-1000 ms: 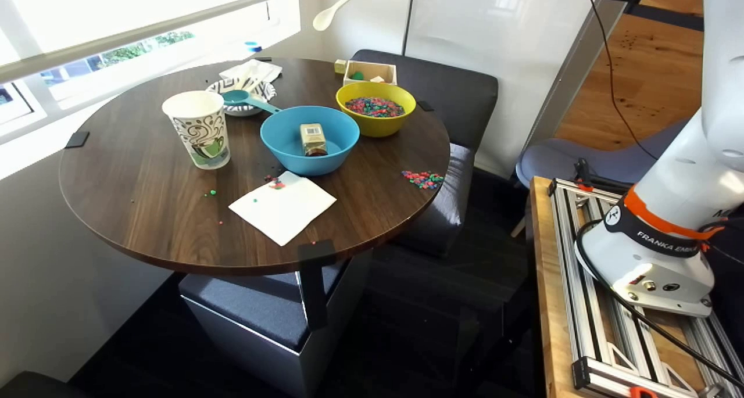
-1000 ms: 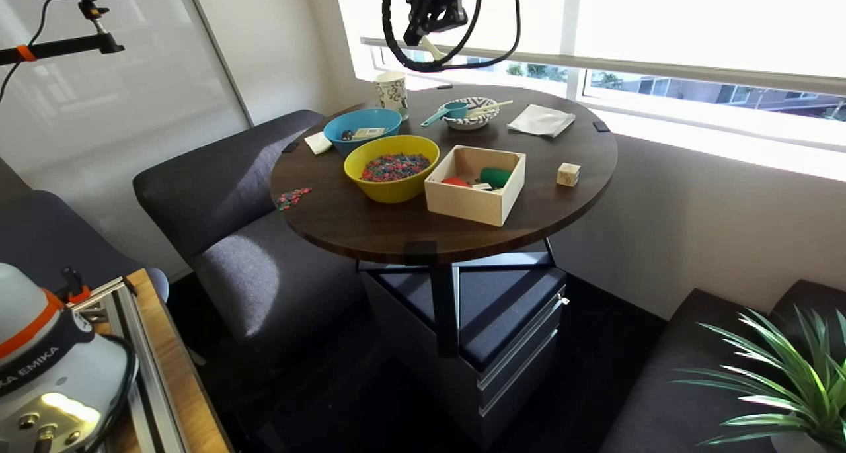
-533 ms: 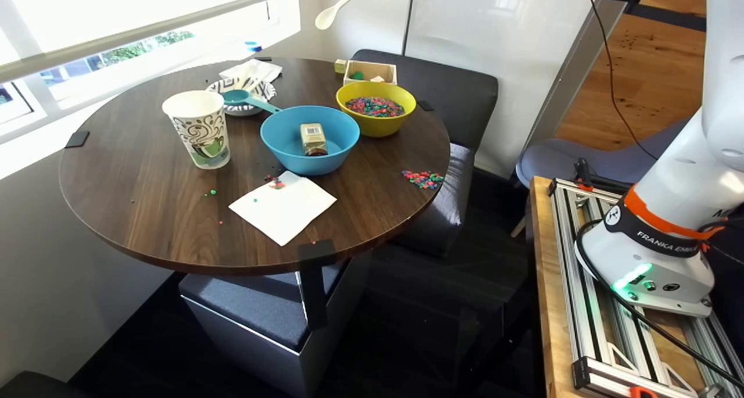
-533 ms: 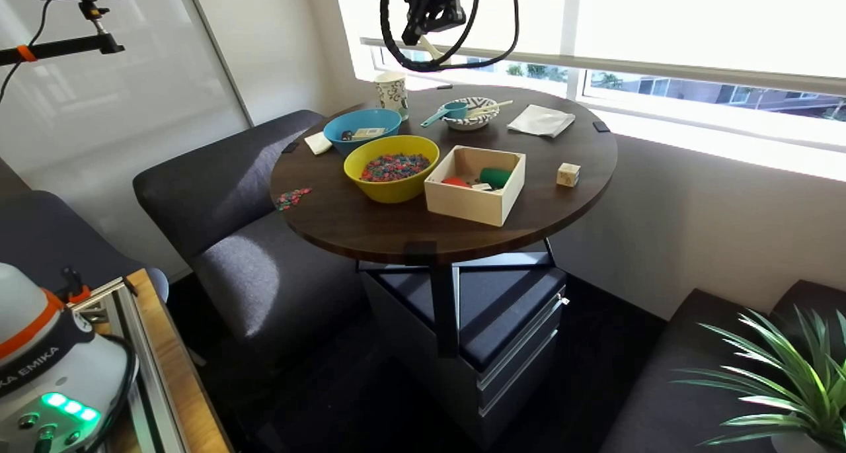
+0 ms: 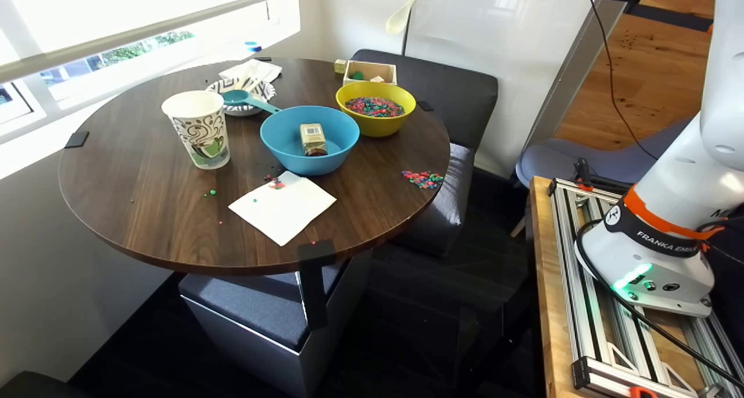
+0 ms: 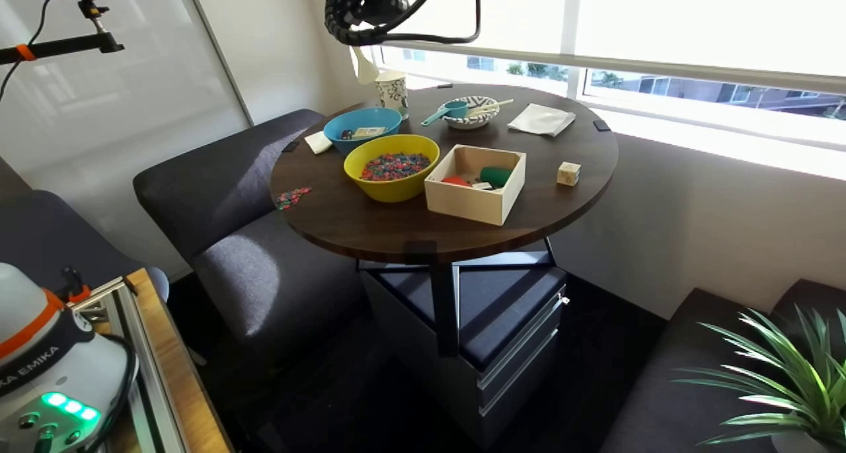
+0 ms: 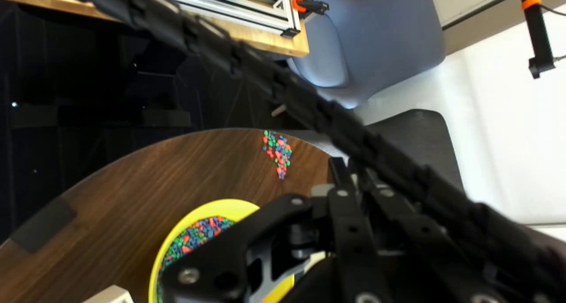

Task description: Put the white spoon in the yellow bowl

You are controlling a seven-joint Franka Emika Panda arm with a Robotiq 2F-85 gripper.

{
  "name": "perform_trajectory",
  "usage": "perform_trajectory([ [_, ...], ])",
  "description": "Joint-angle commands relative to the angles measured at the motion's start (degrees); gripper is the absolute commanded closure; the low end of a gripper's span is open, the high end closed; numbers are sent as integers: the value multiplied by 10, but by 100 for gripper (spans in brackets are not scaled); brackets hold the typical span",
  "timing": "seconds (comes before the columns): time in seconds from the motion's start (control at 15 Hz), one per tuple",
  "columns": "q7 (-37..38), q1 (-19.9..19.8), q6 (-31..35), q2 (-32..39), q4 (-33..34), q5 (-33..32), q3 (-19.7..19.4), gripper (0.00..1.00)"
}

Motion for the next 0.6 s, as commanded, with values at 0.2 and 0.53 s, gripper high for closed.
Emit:
perform_trajectory([
  [0.2,67,39,45,33,-20,-5,-35,99],
  [0.53,56,38,37,47,-19,-25,-26,99],
])
